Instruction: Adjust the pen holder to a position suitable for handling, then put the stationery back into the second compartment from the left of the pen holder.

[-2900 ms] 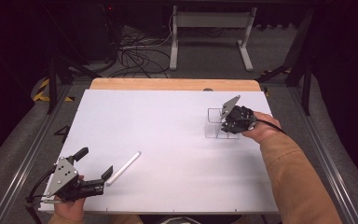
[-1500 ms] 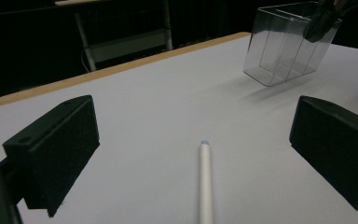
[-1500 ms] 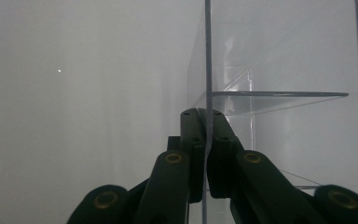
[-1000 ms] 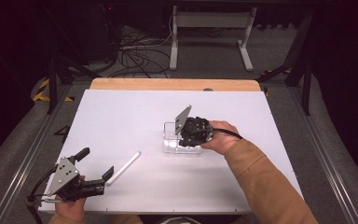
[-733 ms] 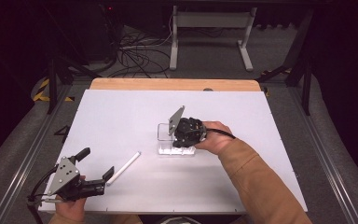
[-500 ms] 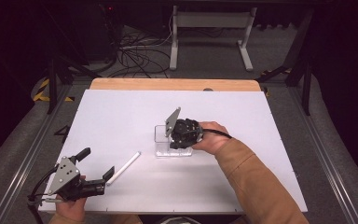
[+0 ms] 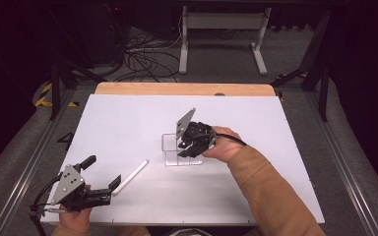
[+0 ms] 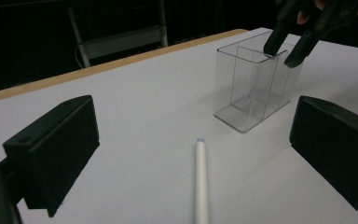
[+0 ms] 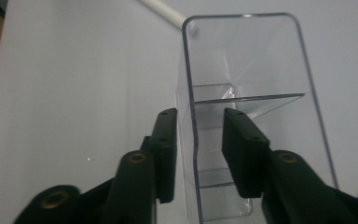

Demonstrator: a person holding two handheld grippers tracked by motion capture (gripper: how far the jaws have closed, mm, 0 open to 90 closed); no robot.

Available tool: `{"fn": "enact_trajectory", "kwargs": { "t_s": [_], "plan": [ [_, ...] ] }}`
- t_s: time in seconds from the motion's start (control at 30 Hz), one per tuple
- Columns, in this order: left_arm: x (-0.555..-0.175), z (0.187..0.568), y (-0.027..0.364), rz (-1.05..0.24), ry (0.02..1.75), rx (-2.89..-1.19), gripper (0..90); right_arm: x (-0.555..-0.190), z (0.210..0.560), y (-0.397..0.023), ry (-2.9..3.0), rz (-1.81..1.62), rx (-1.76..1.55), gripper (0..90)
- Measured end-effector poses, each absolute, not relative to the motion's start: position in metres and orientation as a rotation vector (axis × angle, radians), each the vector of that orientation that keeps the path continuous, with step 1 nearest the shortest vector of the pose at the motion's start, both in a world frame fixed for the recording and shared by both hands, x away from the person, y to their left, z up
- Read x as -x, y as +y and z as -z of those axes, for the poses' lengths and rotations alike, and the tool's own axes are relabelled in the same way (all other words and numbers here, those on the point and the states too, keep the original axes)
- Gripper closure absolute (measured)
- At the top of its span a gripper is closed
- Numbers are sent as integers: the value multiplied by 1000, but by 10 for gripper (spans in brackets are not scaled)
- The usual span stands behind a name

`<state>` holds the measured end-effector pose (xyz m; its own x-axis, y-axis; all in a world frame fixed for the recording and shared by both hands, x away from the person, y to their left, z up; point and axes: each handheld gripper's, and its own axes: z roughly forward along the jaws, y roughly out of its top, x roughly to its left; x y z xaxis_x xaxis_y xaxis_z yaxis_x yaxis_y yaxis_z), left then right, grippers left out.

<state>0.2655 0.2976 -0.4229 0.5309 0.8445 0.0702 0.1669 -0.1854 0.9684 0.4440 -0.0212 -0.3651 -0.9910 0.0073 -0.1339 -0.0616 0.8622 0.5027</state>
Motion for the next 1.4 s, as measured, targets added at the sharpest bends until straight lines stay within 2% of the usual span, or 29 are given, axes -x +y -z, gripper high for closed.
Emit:
{"fn": "enact_trajectory", "kwargs": {
  "t_s": [0.07,0.1,0.13,0.33,0.47,0.67,0.87,1.0,1.1,1.4],
  "plan": [
    [-266,423,298,-774,863,-1681,21,-441,358,-27,2863,-851,5,507],
    [-267,423,298,-776,864,-1679,21,-436,351,-35,2811,-931,-43,424],
    [-267,423,298,-776,864,-1679,21,-436,351,-35,2811,-931,-43,424],
    [-271,422,297,-763,865,-1686,20,-421,338,-63,2631,-1133,-180,245],
    [-273,423,296,-761,869,-1684,17,-413,332,-79,2548,-1242,-241,188],
    [-272,422,295,-771,863,-1692,16,-404,326,-90,2489,-1292,-266,141],
    [-273,421,295,-767,866,-1686,10,-392,322,-97,2431,-1314,-276,135],
    [-274,419,294,-783,857,-1691,9,-382,323,-106,2376,-1347,-291,81],
    [-274,418,293,-765,850,-1694,7,-375,326,-115,2326,-1381,-324,38],
    [-281,411,291,-712,897,-1724,4,-348,355,-159,2197,-1524,-474,22]
  ]
}}
